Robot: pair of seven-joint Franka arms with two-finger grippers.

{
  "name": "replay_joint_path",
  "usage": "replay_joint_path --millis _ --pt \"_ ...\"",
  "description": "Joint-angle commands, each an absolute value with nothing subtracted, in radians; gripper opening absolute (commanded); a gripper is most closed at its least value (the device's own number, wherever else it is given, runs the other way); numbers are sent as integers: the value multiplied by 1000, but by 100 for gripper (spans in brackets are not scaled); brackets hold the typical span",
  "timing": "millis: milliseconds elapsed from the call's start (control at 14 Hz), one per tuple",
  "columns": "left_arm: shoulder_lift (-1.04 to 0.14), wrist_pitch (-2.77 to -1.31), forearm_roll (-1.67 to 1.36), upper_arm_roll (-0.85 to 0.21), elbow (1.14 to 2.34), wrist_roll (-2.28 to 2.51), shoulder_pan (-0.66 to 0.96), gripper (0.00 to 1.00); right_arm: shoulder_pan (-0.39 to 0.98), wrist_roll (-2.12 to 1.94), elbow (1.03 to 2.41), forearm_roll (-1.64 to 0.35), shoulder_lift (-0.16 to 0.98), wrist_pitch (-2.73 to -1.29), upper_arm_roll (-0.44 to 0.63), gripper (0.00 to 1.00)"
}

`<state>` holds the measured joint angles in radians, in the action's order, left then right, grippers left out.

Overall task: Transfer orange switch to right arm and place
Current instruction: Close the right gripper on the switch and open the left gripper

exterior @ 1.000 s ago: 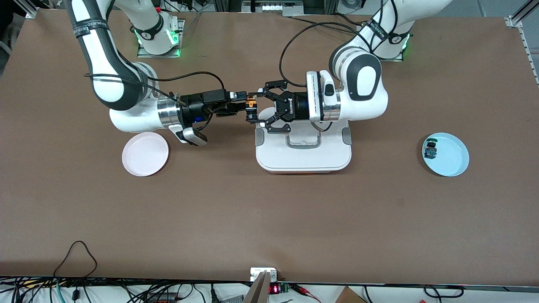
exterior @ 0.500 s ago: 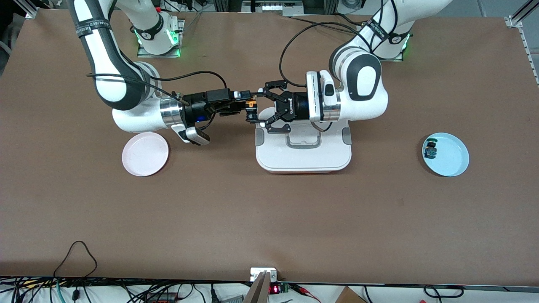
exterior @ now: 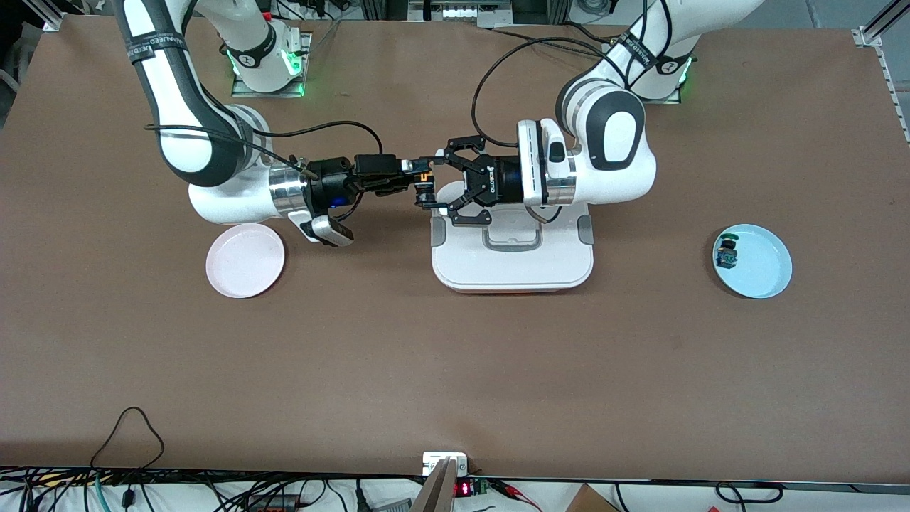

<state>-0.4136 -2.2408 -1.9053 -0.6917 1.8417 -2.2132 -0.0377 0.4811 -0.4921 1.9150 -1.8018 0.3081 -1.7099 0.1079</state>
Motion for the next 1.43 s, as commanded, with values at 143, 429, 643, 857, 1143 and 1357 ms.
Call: replay_joint_path --millis 143,429,643,857,1143,1357 --pt "-407 -2249 -1931 -695 1842 -2250 -41 100 488 -511 1887 -1816 318 -1718 117 0" --pt "-390 -2246 -1927 -693 1850 -2214 -69 100 466 -528 1887 -1807 311 -1715 120 0" --pt "-365 -2224 -1814 -695 1848 -2023 -109 100 407 -526 1891 -1760 299 -1701 124 0" --pt "-342 -2117 -1598 -695 1835 -1800 -190 100 321 -528 1888 -1564 284 -1669 132 0" --pt "-298 -2105 -1364 -695 1833 -1518 -207 100 287 -531 1887 -1263 255 -1569 234 0" --pt "-285 -2103 -1166 -695 1833 -1314 -209 100 262 -610 1884 -964 232 -1577 245 0"
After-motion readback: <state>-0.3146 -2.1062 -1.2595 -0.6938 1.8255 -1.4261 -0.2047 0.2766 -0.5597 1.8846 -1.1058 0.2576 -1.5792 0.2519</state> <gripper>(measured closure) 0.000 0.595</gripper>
